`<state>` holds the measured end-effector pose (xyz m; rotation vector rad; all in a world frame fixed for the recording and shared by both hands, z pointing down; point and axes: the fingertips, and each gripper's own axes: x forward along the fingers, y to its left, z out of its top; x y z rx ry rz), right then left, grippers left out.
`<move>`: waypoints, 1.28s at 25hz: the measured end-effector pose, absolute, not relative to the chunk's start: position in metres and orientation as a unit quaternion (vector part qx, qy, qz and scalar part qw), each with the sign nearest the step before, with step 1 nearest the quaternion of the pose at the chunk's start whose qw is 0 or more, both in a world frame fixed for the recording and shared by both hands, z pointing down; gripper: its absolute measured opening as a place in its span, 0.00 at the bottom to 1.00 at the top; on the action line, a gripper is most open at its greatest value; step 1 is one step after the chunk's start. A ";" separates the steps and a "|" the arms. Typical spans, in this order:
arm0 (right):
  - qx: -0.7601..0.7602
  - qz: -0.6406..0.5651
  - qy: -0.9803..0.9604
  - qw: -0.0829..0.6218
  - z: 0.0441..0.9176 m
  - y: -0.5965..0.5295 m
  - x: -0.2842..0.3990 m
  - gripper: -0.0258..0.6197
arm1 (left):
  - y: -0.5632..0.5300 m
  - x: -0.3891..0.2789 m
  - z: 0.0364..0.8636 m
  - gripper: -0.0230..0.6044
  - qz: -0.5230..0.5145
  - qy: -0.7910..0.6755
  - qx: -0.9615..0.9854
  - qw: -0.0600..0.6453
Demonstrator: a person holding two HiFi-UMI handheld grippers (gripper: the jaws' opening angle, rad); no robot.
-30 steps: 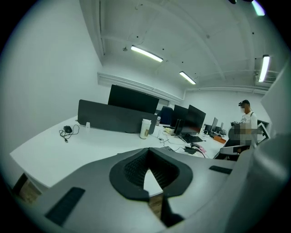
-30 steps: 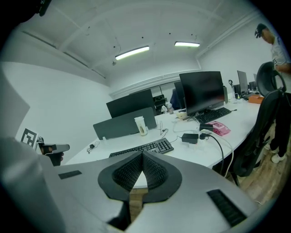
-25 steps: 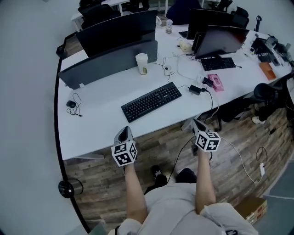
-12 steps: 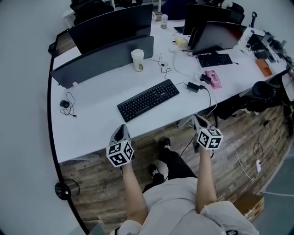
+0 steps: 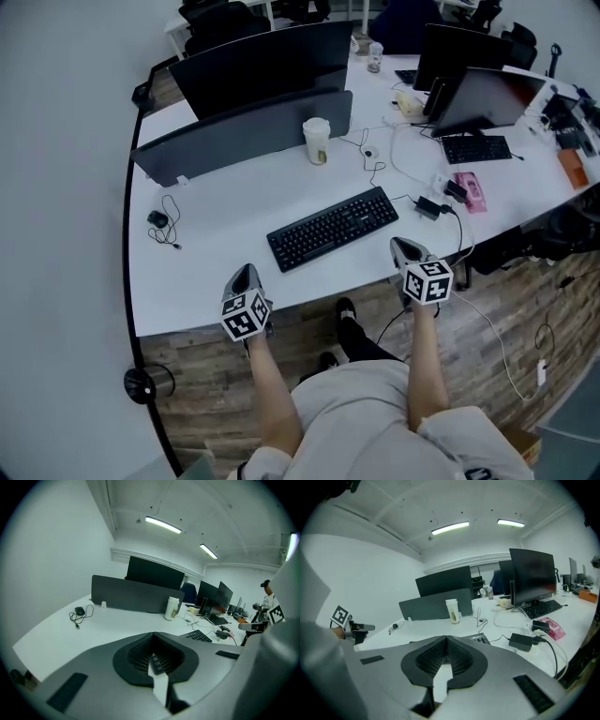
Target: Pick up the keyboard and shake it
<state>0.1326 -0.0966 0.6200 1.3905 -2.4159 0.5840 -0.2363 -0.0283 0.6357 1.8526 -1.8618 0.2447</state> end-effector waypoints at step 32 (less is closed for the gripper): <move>0.297 0.332 -0.833 0.329 0.786 -0.347 0.148 0.44 | -0.149 -0.224 0.783 0.13 0.143 -0.655 0.630 0.392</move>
